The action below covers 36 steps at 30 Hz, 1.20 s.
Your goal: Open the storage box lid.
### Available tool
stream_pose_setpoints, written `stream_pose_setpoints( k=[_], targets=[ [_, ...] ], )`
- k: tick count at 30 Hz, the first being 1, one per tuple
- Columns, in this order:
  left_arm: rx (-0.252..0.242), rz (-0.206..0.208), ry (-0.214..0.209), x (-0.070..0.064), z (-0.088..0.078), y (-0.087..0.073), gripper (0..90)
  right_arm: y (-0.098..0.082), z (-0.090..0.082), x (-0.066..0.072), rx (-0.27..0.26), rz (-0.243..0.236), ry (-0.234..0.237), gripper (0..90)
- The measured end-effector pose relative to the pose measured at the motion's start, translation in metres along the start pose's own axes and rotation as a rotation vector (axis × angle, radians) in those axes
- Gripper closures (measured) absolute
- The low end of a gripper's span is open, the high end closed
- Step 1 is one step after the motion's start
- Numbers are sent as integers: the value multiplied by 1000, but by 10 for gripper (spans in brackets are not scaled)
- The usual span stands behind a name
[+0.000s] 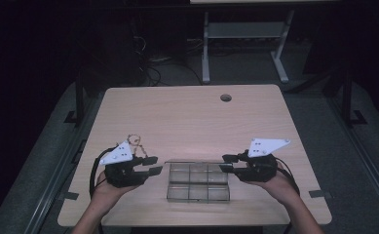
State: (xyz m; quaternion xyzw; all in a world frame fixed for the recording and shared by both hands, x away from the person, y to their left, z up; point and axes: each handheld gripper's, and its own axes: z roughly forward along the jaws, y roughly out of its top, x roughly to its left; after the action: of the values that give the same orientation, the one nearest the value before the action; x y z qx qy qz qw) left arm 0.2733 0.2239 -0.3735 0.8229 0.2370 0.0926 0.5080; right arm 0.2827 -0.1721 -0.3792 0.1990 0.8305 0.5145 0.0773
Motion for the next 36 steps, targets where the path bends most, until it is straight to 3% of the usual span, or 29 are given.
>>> stream_pose_setpoints(
  k=[6, 11, 16, 19, 25, 36],
  targets=[
    [12, 59, -39, 0, 13, 10, 531, 2, 0, -3, -2, 0, 5, 639],
    [12, 79, -65, 1, 24, 13, 522, 2, 0, -4, -2, 7, 13, 640],
    [12, 101, -82, 4, 30, 17, 587, 3, 0, -6, -2, 6, 17, 644],
    [10, 112, -80, 4, 31, 17, 647, 3, 0, -7, -4, 10, 17, 647],
    [9, 138, -47, 2, 32, 19, 683, 5, 0, -8, -6, 10, 20, 655],
    [-9, 129, -27, 5, 29, 21, 727, 11, 1, -11, -17, 5, 30, 690]
  ],
)
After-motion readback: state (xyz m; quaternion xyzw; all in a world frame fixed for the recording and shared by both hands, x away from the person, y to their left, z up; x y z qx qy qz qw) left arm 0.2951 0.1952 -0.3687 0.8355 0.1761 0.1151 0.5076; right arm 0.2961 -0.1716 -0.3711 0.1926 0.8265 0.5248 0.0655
